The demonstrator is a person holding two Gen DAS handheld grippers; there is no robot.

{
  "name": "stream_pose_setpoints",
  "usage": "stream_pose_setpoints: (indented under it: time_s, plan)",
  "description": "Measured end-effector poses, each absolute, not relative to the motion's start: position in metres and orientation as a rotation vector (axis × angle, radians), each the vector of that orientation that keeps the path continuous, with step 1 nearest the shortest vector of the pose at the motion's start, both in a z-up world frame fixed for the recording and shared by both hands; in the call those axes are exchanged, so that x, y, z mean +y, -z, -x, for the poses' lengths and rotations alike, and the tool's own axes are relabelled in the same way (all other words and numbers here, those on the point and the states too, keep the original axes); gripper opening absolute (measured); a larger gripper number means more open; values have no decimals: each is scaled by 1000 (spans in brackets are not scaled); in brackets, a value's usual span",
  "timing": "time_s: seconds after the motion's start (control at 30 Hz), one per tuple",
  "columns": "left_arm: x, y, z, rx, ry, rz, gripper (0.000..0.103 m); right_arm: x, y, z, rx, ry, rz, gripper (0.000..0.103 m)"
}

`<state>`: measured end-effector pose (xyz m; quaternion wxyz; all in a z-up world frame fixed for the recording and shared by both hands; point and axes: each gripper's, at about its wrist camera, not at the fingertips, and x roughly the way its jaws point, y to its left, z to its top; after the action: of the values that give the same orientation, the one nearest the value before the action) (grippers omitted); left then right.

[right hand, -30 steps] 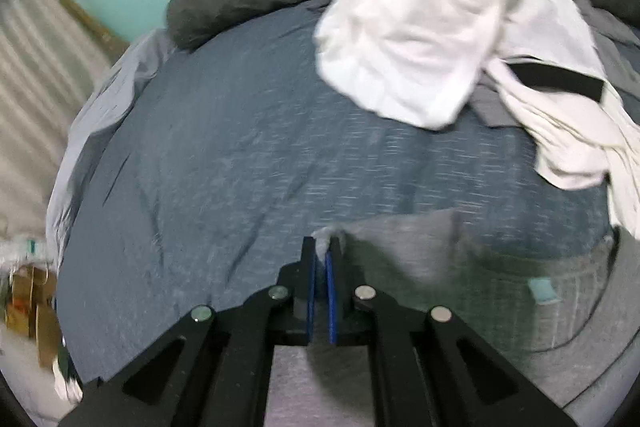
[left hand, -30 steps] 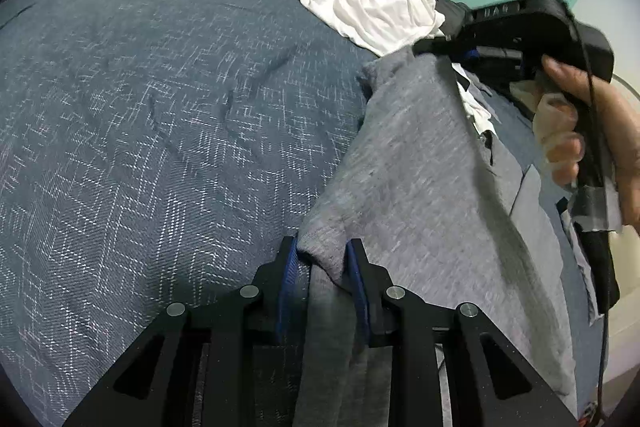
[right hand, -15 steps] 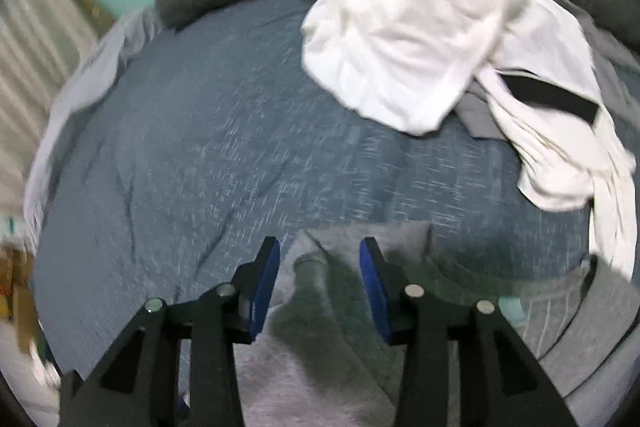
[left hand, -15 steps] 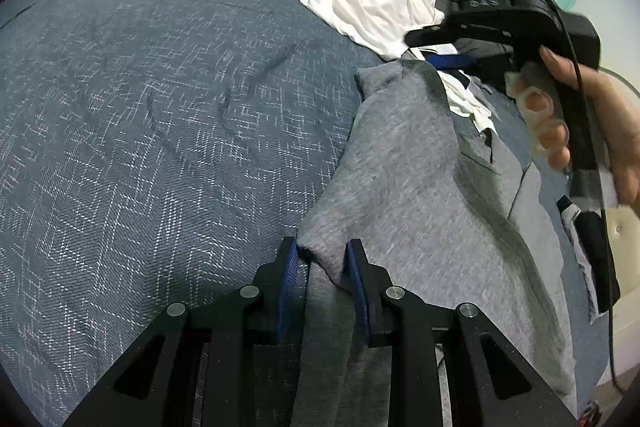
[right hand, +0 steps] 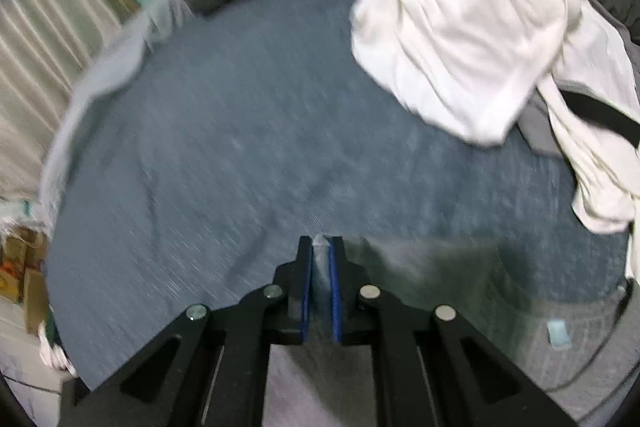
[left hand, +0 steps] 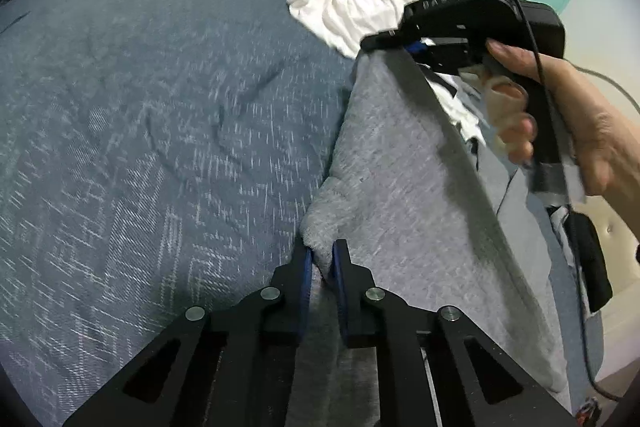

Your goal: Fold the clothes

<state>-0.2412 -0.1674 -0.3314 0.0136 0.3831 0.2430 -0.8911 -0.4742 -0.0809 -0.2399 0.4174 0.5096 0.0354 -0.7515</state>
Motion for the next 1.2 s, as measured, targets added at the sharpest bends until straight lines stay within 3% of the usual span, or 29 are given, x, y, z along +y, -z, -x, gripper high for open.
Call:
stream_pose_setpoints:
  time_s: [0.43, 0.63, 0.73, 0.8, 1.2]
  plan:
    - [-176, 344, 248, 868, 2726, -1243, 13, -81, 254, 488, 104, 1992, -1289, 11]
    - [-191, 340, 237, 925, 2681, -1205, 18, -45, 228, 484, 30, 2023, -1223, 21]
    - [-207, 338, 228, 942, 2644, -1175, 17, -21, 224, 464, -3, 1999, -1202, 32]
    - [-213, 342, 225, 948, 2639, -1205, 17, -1, 227, 446, -29, 1978, -1206, 33]
    - [-192, 353, 231, 770, 2687, -1340, 18, 91, 250, 398, -81, 2024, -1257, 33]
